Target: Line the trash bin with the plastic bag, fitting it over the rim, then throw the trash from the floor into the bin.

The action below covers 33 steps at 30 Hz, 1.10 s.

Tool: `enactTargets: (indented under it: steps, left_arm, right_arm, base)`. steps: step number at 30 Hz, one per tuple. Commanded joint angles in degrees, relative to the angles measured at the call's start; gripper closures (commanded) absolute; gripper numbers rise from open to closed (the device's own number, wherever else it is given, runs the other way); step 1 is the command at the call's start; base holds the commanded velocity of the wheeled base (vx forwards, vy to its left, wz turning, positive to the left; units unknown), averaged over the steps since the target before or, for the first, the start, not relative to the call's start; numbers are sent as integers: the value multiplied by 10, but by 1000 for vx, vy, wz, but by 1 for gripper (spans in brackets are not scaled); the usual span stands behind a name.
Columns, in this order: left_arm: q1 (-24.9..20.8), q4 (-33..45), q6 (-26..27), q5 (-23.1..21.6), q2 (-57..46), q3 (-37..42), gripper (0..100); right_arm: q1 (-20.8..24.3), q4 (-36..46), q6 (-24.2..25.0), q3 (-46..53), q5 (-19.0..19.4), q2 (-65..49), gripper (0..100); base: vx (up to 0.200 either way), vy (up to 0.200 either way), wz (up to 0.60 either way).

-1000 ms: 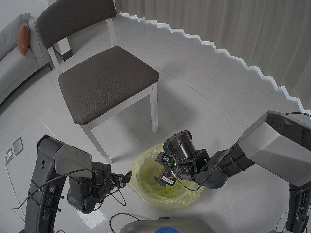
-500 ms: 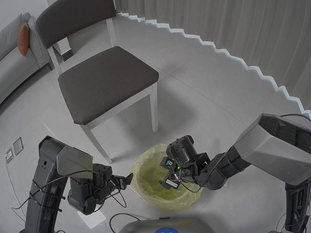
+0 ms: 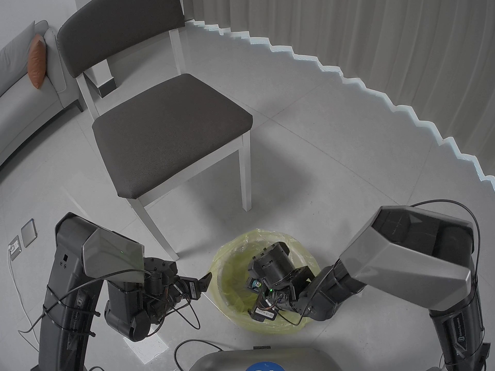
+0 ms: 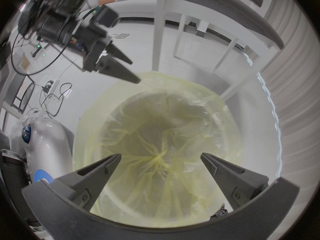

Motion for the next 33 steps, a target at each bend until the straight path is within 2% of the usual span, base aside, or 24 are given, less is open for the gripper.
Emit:
enactTargets:
  steps: [1, 12, 26, 30, 31, 33]
  left_arm:
    - [0, -8, 0, 0, -1, 0, 0]
    - [-12, -8, 0, 0, 23, -2, 0]
    - [-12, -7, 3, 4, 25, -1, 0]
    - [-12, -6, 7, 7, 25, 0, 0]
    - [-12, -6, 7, 7, 25, 0, 0]
    - [-12, -6, 7, 7, 24, 1, 0]
  right_arm:
    - [22, 0, 0, 6, 0, 18, 0]
    - [52, 0, 0, 9, 0, 41, 0]
    - [39, 5, 5, 9, -2, 40, 0]
    - [31, 19, 5, 7, -29, 39, 0]
    - [26, 25, 5, 7, -47, 39, 0]
    - [19, 32, 5, 8, -51, 38, 0]
  base:
    - [0, 0, 0]
    - [0, 0, 0]
    - [0, 0, 0]
    - [0, 0, 0]
    - [0, 0, 0]
    - [0, 0, 0]
